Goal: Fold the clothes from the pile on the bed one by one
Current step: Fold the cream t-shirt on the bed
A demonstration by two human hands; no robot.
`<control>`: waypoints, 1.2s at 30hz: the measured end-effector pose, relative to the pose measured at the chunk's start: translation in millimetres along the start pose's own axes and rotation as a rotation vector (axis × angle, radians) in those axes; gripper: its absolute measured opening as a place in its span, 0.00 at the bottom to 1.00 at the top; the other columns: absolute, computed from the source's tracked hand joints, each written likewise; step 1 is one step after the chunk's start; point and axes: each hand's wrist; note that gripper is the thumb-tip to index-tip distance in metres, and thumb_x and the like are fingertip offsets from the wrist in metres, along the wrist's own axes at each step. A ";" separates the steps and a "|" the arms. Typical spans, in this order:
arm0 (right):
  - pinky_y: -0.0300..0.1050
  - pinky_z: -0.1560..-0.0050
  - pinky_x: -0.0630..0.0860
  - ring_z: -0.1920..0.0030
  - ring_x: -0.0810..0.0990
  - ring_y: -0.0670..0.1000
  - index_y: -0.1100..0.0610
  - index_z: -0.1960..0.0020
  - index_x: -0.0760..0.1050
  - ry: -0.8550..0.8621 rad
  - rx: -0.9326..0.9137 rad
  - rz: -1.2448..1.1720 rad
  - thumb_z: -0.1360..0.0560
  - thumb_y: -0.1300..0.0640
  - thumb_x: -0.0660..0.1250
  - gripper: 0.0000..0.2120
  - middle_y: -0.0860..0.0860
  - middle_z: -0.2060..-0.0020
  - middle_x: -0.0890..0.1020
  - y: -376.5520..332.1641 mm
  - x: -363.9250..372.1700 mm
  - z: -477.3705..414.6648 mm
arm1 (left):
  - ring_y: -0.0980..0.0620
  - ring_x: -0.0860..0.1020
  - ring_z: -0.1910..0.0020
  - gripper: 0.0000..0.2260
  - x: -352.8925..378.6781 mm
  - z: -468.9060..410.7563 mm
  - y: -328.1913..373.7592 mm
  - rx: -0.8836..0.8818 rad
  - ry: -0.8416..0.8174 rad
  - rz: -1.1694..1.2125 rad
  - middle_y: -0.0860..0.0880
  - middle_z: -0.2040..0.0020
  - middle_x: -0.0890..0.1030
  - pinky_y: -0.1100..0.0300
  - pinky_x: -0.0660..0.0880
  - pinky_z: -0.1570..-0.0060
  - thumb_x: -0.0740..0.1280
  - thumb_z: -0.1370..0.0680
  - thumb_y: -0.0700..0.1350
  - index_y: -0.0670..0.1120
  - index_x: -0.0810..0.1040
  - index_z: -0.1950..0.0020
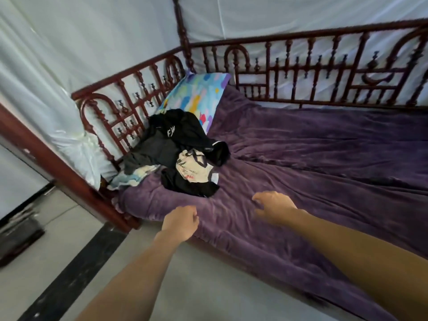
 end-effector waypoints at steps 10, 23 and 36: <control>0.46 0.45 0.72 0.39 0.75 0.54 0.48 0.33 0.70 -0.044 0.016 -0.031 0.24 0.45 0.64 0.21 0.50 0.38 0.76 -50.8 2.0 -171.0 | 0.45 0.76 0.41 0.12 -9.8 -138.7 -95.8 -0.029 -0.045 0.034 0.48 0.42 0.80 0.54 0.73 0.44 0.59 0.20 0.50 0.49 0.76 0.40; 0.46 0.46 0.73 0.38 0.76 0.54 0.48 0.33 0.72 -0.220 0.141 -0.098 0.25 0.48 0.63 0.20 0.50 0.39 0.78 -87.9 19.2 -370.7 | 0.47 0.77 0.43 0.10 -13.5 -337.5 -190.9 -0.034 -0.209 0.081 0.49 0.45 0.81 0.55 0.73 0.48 0.60 0.21 0.50 0.51 0.77 0.43; 0.47 0.47 0.75 0.42 0.77 0.55 0.49 0.40 0.75 -0.322 0.499 -0.192 0.25 0.49 0.63 0.14 0.51 0.42 0.79 -104.8 116.3 -559.4 | 0.44 0.70 0.41 0.15 87.2 -608.7 -229.7 0.463 -0.193 -0.039 0.45 0.37 0.69 0.51 0.73 0.49 0.60 0.22 0.44 0.50 0.72 0.35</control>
Point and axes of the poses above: each hand's wrist, its own z-axis away from the middle knuckle, its own x-axis out of the palm, y = z × x
